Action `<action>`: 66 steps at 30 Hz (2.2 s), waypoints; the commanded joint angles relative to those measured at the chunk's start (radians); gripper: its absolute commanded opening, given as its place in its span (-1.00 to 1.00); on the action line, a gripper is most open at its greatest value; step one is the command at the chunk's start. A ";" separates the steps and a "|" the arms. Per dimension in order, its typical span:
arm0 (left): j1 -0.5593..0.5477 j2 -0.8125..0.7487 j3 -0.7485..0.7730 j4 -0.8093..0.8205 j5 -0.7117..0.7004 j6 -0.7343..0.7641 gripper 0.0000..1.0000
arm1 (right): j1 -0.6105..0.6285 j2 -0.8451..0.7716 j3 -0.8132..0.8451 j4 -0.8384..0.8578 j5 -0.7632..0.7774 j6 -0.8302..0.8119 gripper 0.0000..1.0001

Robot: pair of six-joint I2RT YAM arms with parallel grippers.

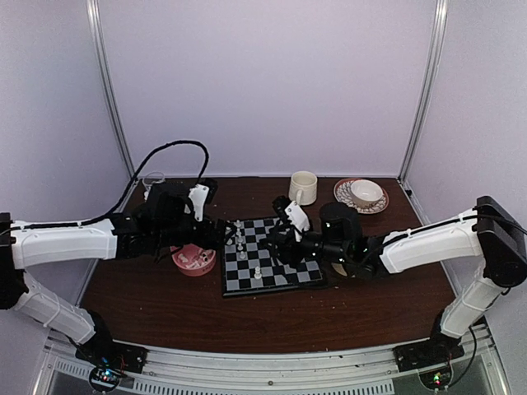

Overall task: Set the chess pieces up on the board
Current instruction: Place the king on the chessboard, then pick up the king from the chessboard.

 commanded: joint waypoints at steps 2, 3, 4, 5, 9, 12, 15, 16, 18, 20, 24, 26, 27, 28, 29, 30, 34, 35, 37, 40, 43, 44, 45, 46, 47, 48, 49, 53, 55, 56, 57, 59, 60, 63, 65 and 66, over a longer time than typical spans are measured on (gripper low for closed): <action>-0.120 0.139 0.170 -0.150 -0.074 0.091 0.66 | -0.001 -0.048 -0.043 -0.055 0.269 0.020 -0.11; -0.132 0.161 0.198 -0.172 -0.081 0.088 0.66 | -0.001 -0.058 -0.054 -0.051 0.346 0.040 -0.09; -0.139 0.183 0.215 -0.189 -0.079 0.081 0.64 | -0.003 -0.066 -0.066 -0.046 0.421 0.064 -0.08; -0.144 0.199 0.229 -0.203 -0.076 0.075 0.62 | -0.006 -0.073 -0.075 -0.047 0.482 0.083 -0.07; -0.170 0.252 0.277 -0.255 -0.065 0.064 0.54 | -0.048 -0.067 -0.045 -0.132 0.561 0.195 0.26; -0.190 0.285 0.306 -0.285 -0.055 0.058 0.49 | -0.093 -0.065 -0.001 -0.224 0.524 0.235 0.32; -0.200 0.329 0.340 -0.315 -0.034 0.051 0.43 | -0.101 -0.086 0.006 -0.263 0.584 0.232 0.34; -0.202 0.347 0.354 -0.336 -0.028 0.050 0.41 | -0.102 -0.094 0.001 -0.266 0.603 0.238 0.34; -0.205 0.386 0.387 -0.368 -0.021 0.047 0.38 | -0.106 -0.102 -0.004 -0.275 0.627 0.263 0.33; -0.208 0.422 0.412 -0.388 -0.017 0.045 0.34 | -0.107 -0.102 -0.003 -0.280 0.634 0.276 0.28; -0.216 0.443 0.425 -0.397 -0.016 0.048 0.22 | -0.107 -0.091 0.003 -0.278 0.630 0.258 0.25; -0.215 0.453 0.436 -0.408 -0.020 0.050 0.20 | -0.107 -0.090 0.003 -0.276 0.627 0.253 0.25; -0.216 0.458 0.440 -0.414 -0.022 0.051 0.17 | -0.107 -0.091 0.001 -0.273 0.624 0.250 0.25; -0.215 0.463 0.442 -0.416 -0.023 0.052 0.15 | -0.107 -0.094 -0.002 -0.269 0.619 0.246 0.25; -0.215 0.468 0.446 -0.416 -0.021 0.053 0.13 | -0.107 -0.098 -0.005 -0.264 0.616 0.242 0.25; -0.216 0.473 0.448 -0.417 -0.017 0.054 0.10 | -0.107 -0.101 -0.009 -0.259 0.617 0.240 0.25; -0.216 0.505 0.465 -0.422 0.002 0.058 0.05 | -0.106 -0.113 -0.022 -0.241 0.612 0.228 0.25; -0.216 0.514 0.470 -0.426 0.004 0.059 0.04 | -0.106 -0.115 -0.025 -0.236 0.608 0.227 0.25; -0.216 0.529 0.479 -0.427 0.013 0.061 0.01 | -0.107 -0.117 -0.027 -0.232 0.600 0.225 0.25; -0.216 0.551 0.489 -0.425 0.022 0.068 -0.11 | -0.106 -0.118 -0.029 -0.229 0.595 0.223 0.25; -0.215 0.561 0.494 -0.428 0.015 0.070 -0.20 | -0.107 -0.119 -0.030 -0.225 0.592 0.222 0.25; -0.215 0.565 0.495 -0.430 0.011 0.070 -0.21 | -0.106 -0.120 -0.032 -0.223 0.592 0.222 0.25; -0.216 0.566 0.498 -0.432 0.007 0.071 -0.23 | -0.107 -0.122 -0.033 -0.222 0.592 0.222 0.25; -0.216 0.569 0.501 -0.437 0.002 0.071 -0.24 | -0.107 -0.123 -0.033 -0.222 0.591 0.222 0.25; -0.215 0.572 0.505 -0.442 0.001 0.072 -0.25 | -0.106 -0.124 -0.033 -0.222 0.591 0.222 0.25; -0.216 0.575 0.506 -0.441 0.001 0.073 -0.28 | -0.106 -0.125 -0.034 -0.222 0.590 0.222 0.25; -0.215 0.578 0.508 -0.443 0.001 0.073 -0.30 | -0.107 -0.125 -0.035 -0.221 0.589 0.222 0.25; -0.216 0.593 0.522 -0.453 0.000 0.074 -0.31 | -0.106 -0.124 -0.035 -0.219 0.587 0.222 0.25; -0.216 0.600 0.525 -0.453 0.003 0.077 -0.34 | -0.107 -0.121 -0.035 -0.220 0.583 0.222 0.26; -0.216 0.601 0.525 -0.455 0.003 0.077 -0.40 | -0.107 -0.121 -0.034 -0.218 0.582 0.222 0.26; -0.216 0.602 0.527 -0.457 0.003 0.077 -0.47 | -0.107 -0.121 -0.033 -0.217 0.582 0.222 0.26; -0.216 0.601 0.529 -0.461 -0.001 0.079 -0.54 | -0.107 -0.120 -0.033 -0.218 0.581 0.222 0.26; -0.216 0.602 0.532 -0.465 -0.006 0.079 -0.53 | -0.106 -0.121 -0.033 -0.219 0.579 0.222 0.25; -0.215 0.608 0.544 -0.486 -0.025 0.079 -0.24 | -0.107 -0.121 -0.033 -0.220 0.579 0.221 0.26; -0.216 0.613 0.548 -0.490 -0.024 0.079 -0.21 | -0.107 -0.120 -0.033 -0.218 0.577 0.221 0.26; -0.215 0.614 0.549 -0.490 -0.022 0.079 -0.25 | -0.107 -0.121 -0.033 -0.218 0.576 0.220 0.26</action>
